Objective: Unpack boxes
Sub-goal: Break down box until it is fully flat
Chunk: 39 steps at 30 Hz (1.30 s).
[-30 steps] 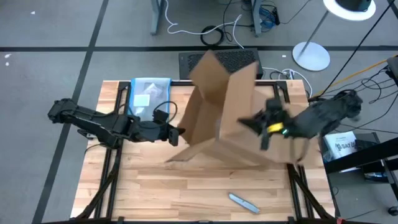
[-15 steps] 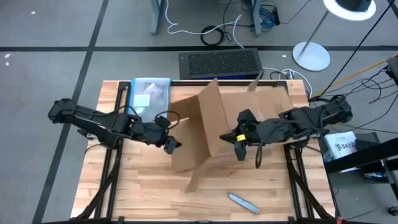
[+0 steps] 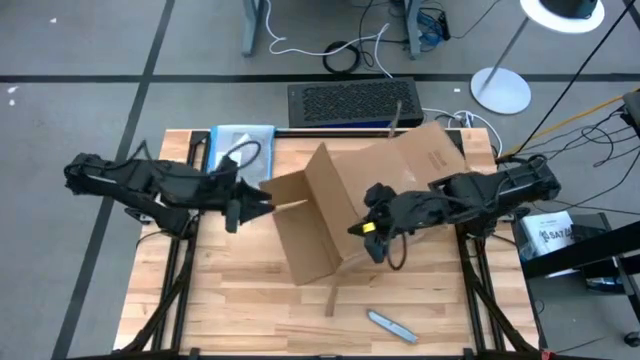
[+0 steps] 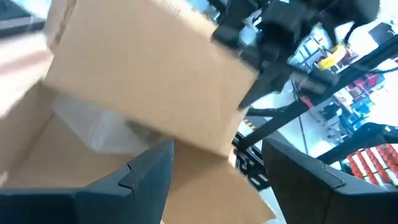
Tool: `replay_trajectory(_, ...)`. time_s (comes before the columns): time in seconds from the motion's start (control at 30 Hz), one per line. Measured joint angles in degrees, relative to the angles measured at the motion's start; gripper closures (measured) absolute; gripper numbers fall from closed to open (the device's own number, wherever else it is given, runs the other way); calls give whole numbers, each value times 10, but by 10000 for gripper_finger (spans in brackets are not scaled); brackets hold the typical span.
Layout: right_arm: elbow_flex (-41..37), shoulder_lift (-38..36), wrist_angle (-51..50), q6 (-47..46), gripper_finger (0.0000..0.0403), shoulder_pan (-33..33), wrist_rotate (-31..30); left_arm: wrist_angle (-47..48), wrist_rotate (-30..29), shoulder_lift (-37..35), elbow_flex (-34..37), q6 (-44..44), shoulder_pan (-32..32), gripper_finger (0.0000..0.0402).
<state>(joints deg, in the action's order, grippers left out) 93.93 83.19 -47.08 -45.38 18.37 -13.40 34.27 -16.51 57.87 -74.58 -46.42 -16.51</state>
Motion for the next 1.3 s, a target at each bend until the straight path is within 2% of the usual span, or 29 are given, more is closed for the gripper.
replay_trajectory(0.13,2,30,18,27,401,-14,8,6,-18,3,-20,33,2,153)
replay_trajectory(0.2,2,41,28,44,386,-20,13,8,-19,3,-20,37,6,153)
replay_trajectory(0.27,1,48,49,61,360,-23,19,14,-19,4,-20,37,9,153)
replay_trajectory(0.53,0,22,88,71,206,-22,16,48,1,6,-20,32,7,153)
replay_trajectory(0.63,0,2,137,81,169,-15,14,55,1,6,-20,33,7,153)
replay_trajectory(0.7,1,-15,153,81,159,-13,10,55,1,6,-20,33,7,153)
replay_trajectory(0.8,1,-41,139,72,158,-5,-24,56,1,6,-20,33,7,153)
replay_trajectory(0.9,1,-67,80,60,176,17,-60,59,1,6,-20,33,7,153)
replay_trajectory(1.07,1,-77,-101,-41,235,69,-135,57,2,5,-20,37,7,153)
replay_trajectory(1.2,0,-54,-138,-76,291,122,-148,8,-1,7,-32,101,4,154)
replay_trajectory(1.3,0,-35,-179,-101,329,137,-186,-44,-28,20,-72,172,1,162)
